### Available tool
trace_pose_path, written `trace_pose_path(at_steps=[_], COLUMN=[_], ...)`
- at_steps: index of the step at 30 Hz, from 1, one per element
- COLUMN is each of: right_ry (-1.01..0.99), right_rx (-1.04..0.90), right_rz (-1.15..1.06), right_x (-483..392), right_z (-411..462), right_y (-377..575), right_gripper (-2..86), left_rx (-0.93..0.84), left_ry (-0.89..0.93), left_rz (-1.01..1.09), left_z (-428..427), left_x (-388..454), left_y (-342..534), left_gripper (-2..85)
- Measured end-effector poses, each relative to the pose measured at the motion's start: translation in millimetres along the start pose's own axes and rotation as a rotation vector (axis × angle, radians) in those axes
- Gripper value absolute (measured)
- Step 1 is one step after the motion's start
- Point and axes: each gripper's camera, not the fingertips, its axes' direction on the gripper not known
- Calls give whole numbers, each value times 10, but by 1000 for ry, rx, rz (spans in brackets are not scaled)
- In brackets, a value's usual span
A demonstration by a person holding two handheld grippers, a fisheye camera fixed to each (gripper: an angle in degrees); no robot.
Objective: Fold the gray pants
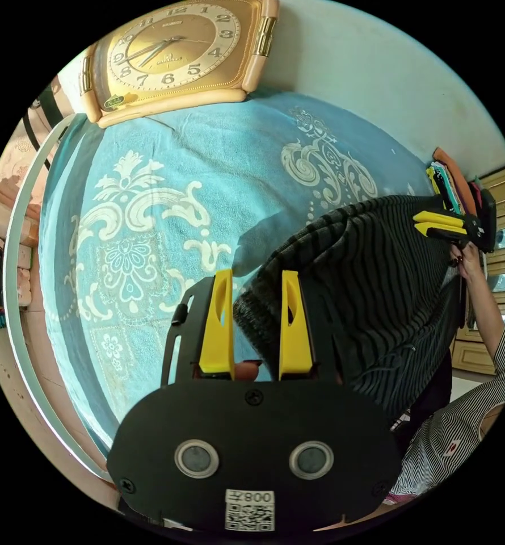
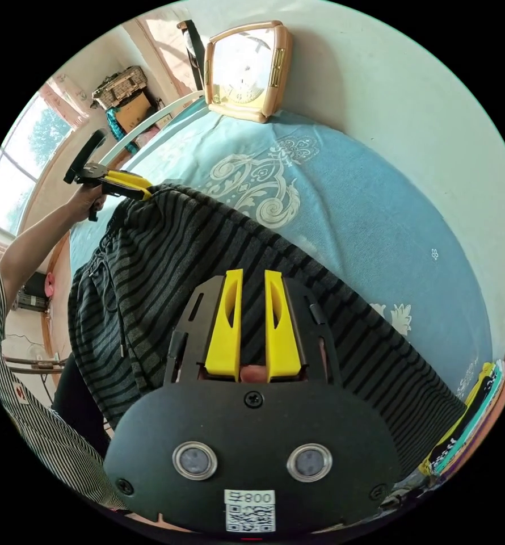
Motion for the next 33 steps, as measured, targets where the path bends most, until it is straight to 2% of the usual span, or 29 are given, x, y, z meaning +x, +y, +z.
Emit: trace_pose_path(at_steps=[6,10,27,33], right_ry=[79,131,156,161], right_rx=[-45,-143,-211,-213], right_rz=[-73,-143,-268,-292], right_x=[-20,-78,-416,-551], right_z=[-1,143,164,138], right_y=[-483,-718,-1104,-1143], right_gripper=[87,90,89,88], left_rx=[-38,-71,-71,-90], left_ry=[-101,-131,-51,12], left_rz=[193,273,330,282], left_z=[-151,-246,-678,-573], left_x=[331,494,930,1074], left_y=[-427,-690,-1314,-1457], left_gripper=[95,82,86,83])
